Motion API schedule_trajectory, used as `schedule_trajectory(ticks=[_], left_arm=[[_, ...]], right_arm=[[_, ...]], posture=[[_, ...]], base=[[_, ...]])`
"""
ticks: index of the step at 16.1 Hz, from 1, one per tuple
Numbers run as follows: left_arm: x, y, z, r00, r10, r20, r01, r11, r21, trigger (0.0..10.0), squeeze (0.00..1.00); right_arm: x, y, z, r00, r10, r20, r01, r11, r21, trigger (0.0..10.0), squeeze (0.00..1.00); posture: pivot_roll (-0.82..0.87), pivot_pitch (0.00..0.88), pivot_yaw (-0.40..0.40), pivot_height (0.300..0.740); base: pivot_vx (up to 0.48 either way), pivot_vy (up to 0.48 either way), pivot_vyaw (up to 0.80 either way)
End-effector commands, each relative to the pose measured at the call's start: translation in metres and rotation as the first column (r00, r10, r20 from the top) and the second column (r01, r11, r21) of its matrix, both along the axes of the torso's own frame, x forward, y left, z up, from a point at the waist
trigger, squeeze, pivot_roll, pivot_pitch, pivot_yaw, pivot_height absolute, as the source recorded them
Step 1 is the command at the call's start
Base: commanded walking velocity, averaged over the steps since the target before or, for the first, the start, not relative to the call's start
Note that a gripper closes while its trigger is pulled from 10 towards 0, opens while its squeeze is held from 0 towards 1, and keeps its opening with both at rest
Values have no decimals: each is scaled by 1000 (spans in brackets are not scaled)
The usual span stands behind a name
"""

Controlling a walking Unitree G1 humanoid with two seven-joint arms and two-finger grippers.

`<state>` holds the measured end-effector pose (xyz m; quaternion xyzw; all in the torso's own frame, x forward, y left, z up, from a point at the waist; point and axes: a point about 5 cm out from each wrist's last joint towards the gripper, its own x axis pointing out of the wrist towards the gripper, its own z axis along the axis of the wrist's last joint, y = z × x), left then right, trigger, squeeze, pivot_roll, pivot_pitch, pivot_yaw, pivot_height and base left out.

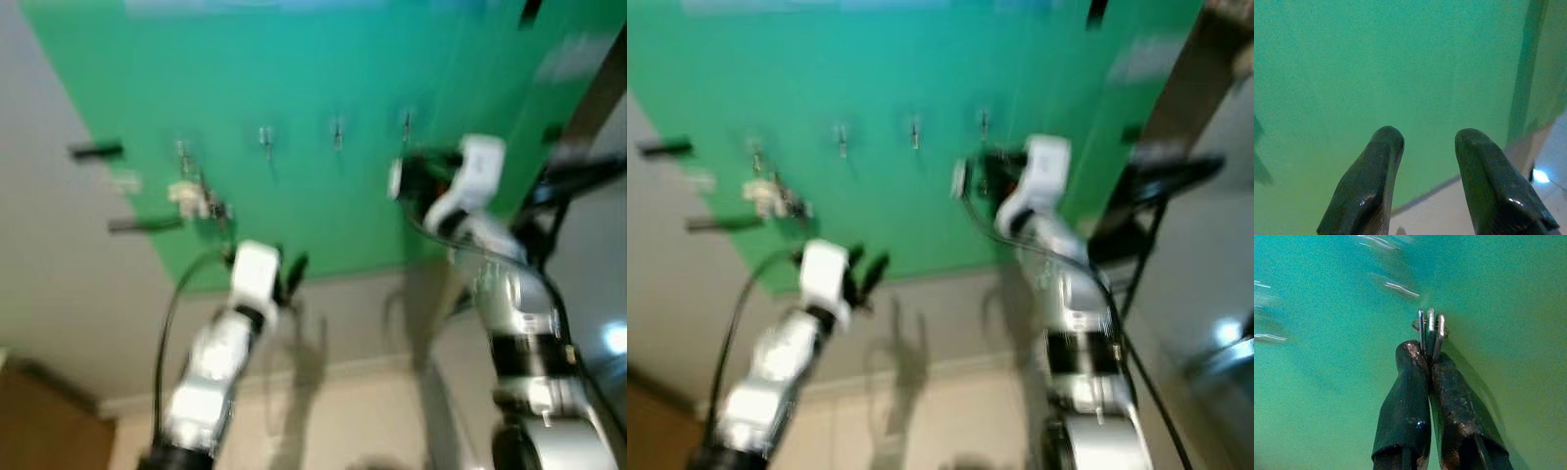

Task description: Hang keys on a hook

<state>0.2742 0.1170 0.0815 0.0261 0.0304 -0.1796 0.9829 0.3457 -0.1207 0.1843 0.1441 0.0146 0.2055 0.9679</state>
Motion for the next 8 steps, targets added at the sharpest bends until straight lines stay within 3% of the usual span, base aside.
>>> schedule_trajectory(ticks=[1, 8], left_arm=[[-2, 5, -5, 1000, 15, -21, -15, 1000, 13, 10000, 0], [-1, 6, -14, 999, 12, -36, -11, 1000, 20, 10000, 0]], right_arm=[[-5, 15, 7, 995, 98, 12, -98, 995, 0, 0, 0], [-8, 23, 14, 978, 205, -27, -204, 978, 40, 0, 0]], posture=[[-151, 0, 20, 722], [-144, 0, 11, 722]], base=[[0, 0, 0], [0, 0, 0]])
